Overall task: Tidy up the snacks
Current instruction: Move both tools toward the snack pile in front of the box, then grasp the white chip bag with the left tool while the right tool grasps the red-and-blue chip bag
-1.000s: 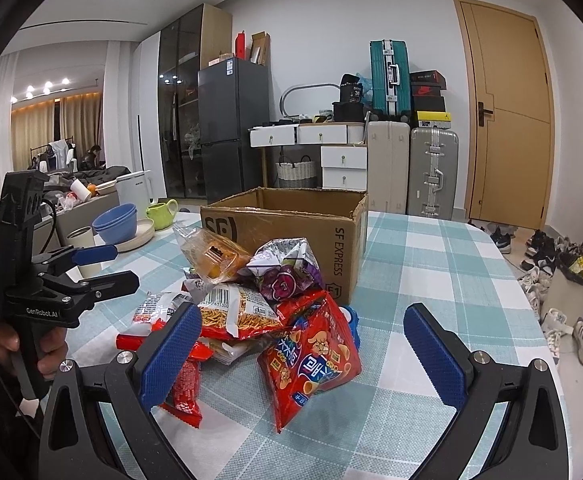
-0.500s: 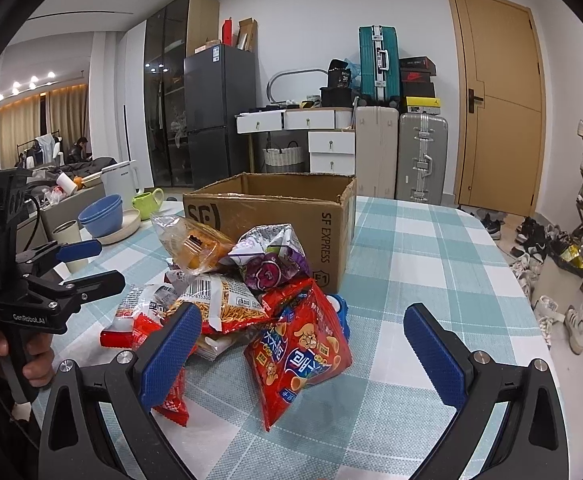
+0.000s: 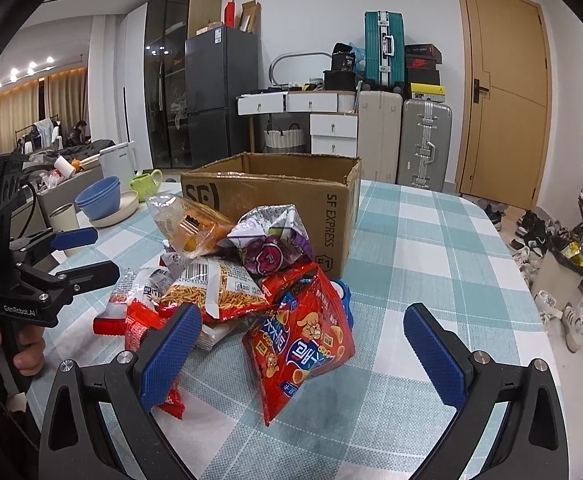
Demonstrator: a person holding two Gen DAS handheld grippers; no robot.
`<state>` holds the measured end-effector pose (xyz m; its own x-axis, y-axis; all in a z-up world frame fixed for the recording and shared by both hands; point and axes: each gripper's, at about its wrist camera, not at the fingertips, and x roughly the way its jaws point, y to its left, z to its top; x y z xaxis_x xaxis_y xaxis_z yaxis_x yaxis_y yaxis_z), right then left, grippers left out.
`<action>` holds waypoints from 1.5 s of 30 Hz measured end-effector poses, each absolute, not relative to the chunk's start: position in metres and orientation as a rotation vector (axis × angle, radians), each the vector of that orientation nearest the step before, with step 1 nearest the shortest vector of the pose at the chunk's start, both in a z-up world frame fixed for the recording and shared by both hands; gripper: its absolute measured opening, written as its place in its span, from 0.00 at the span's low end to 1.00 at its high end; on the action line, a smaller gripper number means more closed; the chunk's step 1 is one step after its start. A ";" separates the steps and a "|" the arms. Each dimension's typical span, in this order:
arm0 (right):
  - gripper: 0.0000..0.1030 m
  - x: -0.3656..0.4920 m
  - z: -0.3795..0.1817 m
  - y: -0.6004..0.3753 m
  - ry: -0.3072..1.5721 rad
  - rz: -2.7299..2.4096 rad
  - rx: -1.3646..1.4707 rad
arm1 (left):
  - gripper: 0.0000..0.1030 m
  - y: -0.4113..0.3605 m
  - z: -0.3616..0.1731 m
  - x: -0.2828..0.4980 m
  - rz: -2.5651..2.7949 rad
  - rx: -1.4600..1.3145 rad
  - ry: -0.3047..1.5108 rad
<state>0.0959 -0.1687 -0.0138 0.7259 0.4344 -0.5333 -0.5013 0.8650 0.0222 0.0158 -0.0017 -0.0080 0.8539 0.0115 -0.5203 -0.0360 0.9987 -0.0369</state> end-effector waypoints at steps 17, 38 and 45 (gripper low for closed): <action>1.00 0.103 -0.005 -0.168 0.574 0.527 -0.126 | 0.99 0.004 -0.013 0.017 0.014 -0.077 0.593; 1.00 0.129 -0.025 -0.174 0.707 0.452 -0.141 | 0.99 0.013 -0.025 0.041 -0.001 -0.144 0.717; 1.00 0.140 -0.039 -0.171 0.804 0.440 -0.119 | 0.99 0.016 -0.032 0.057 -0.003 -0.226 0.765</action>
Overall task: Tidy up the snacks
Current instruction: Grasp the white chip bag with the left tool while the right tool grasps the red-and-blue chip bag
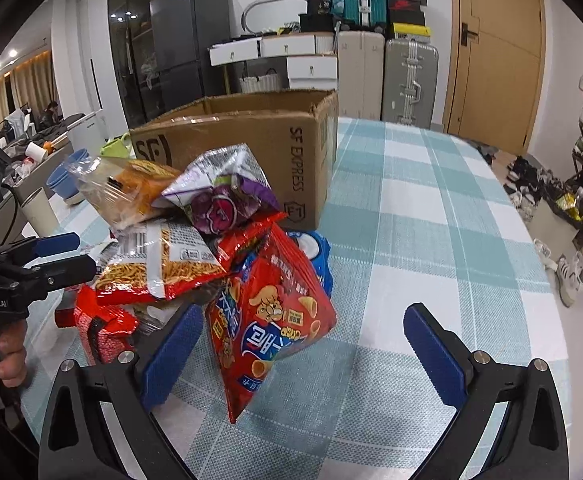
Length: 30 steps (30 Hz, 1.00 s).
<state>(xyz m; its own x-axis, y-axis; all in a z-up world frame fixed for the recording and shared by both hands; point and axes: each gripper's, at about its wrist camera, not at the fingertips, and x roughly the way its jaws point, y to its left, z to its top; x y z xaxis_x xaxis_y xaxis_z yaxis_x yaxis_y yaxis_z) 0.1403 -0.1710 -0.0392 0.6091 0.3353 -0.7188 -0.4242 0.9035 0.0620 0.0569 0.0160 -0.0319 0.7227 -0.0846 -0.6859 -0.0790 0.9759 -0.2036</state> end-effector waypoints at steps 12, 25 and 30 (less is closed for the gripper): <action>0.81 0.159 -0.058 -0.169 0.917 0.492 -0.018 | 0.88 0.015 -0.048 0.086 -0.038 -0.310 0.870; 0.46 0.143 -0.051 -0.170 0.879 0.527 0.007 | 0.76 0.022 -0.053 0.082 -0.060 -0.333 0.855; 0.42 0.137 -0.046 -0.178 0.852 0.514 0.013 | 0.73 0.023 -0.052 0.072 -0.071 -0.332 0.831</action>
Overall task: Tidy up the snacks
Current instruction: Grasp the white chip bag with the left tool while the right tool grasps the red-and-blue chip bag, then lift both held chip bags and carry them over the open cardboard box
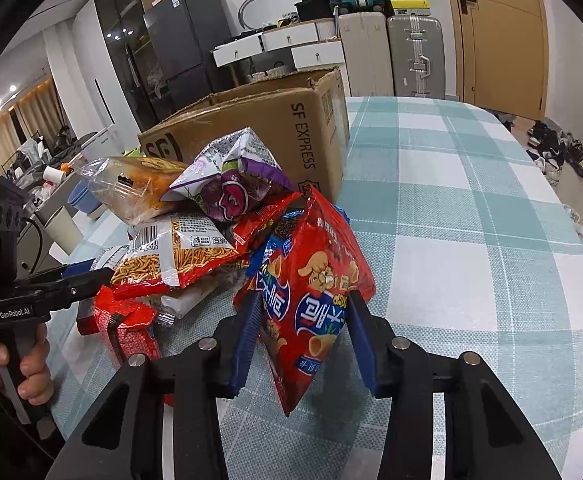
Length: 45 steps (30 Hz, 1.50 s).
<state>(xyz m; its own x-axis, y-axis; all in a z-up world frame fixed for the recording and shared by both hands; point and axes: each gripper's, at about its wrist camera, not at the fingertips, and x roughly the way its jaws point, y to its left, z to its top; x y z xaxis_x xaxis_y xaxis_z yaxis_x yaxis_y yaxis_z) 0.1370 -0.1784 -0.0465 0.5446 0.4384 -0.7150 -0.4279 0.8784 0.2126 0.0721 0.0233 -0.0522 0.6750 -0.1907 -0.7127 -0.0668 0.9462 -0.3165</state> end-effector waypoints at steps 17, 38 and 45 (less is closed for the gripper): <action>0.38 0.119 -0.032 -0.190 0.782 0.510 0.016 | 0.57 0.032 -0.039 0.034 -0.064 -0.349 0.775; 0.37 0.092 -0.002 -0.207 0.611 0.513 0.075 | 0.57 0.035 -0.007 0.009 -0.035 -0.335 0.690; 0.37 0.087 0.018 -0.209 0.533 0.516 0.095 | 0.57 0.039 0.016 0.001 -0.034 -0.332 0.626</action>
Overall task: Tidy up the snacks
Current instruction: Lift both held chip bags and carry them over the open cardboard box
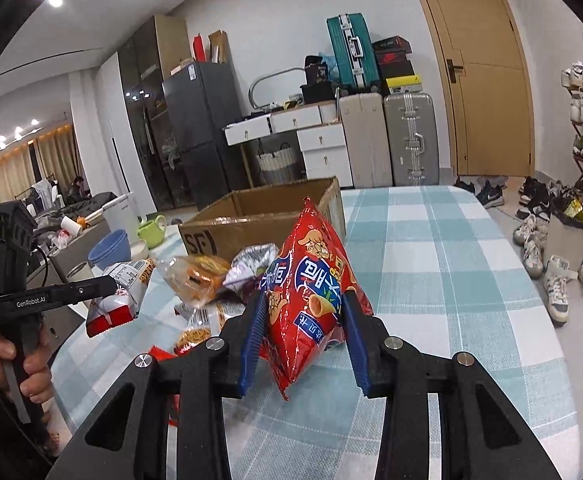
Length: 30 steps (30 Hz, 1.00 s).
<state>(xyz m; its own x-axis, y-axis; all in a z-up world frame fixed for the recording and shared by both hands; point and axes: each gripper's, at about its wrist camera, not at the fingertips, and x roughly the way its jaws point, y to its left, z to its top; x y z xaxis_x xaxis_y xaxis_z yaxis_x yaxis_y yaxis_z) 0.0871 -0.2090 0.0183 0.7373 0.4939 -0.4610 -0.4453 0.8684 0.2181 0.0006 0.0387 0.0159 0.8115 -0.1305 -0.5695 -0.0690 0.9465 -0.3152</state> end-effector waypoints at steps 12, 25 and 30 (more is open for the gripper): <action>0.37 0.096 0.046 -0.197 0.472 0.540 0.100 | 0.57 0.049 0.061 0.005 -0.020 -0.329 0.534; 0.37 0.137 0.071 -0.176 0.456 0.562 0.110 | 0.57 0.047 0.109 0.038 0.004 -0.291 0.479; 0.37 0.151 0.074 -0.168 0.469 0.567 0.119 | 0.57 0.043 0.120 0.057 0.011 -0.276 0.480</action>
